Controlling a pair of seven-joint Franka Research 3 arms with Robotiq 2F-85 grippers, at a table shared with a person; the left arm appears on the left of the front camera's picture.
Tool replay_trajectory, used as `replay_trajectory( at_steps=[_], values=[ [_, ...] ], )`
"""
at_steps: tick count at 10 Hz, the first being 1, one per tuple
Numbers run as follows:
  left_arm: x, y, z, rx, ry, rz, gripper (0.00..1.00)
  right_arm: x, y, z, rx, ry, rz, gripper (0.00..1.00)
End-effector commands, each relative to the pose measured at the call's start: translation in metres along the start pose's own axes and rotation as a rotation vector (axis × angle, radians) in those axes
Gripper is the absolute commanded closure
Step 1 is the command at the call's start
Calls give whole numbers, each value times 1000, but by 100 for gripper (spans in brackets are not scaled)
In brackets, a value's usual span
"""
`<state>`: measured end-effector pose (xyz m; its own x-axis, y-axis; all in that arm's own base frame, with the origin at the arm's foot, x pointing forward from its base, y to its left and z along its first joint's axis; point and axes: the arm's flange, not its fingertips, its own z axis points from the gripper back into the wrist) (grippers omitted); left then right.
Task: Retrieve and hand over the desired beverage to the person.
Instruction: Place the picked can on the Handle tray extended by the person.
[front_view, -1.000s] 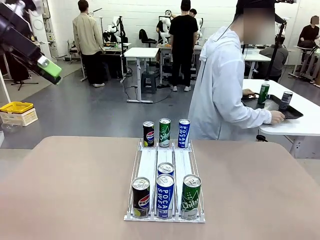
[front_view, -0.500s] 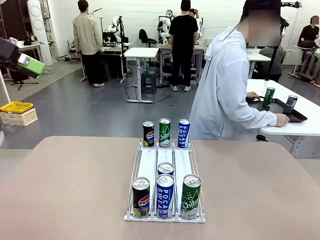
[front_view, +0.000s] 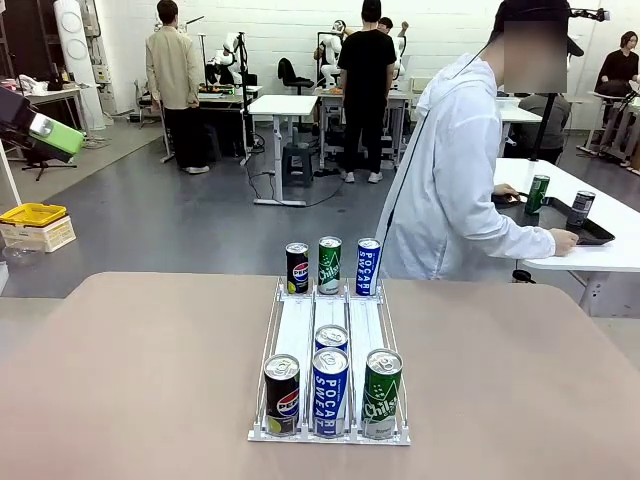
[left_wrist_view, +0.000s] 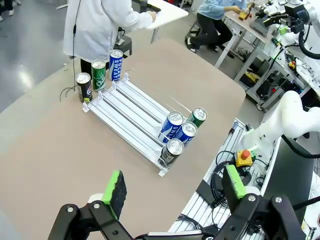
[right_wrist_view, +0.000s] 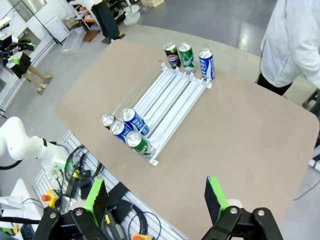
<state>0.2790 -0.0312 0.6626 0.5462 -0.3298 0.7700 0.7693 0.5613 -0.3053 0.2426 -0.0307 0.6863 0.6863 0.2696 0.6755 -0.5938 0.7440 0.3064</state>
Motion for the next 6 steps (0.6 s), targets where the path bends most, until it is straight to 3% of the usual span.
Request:
replay_trajectory(
  at_steps=[1, 6],
  values=[
    [2, -2, 0, 6, 1, -4, 0, -1, 0, -1, 10, -2, 4, 0],
    [2, -2, 0, 6, 1, -4, 0, -1, 0, -1, 10, -2, 4, 0]
  ],
)
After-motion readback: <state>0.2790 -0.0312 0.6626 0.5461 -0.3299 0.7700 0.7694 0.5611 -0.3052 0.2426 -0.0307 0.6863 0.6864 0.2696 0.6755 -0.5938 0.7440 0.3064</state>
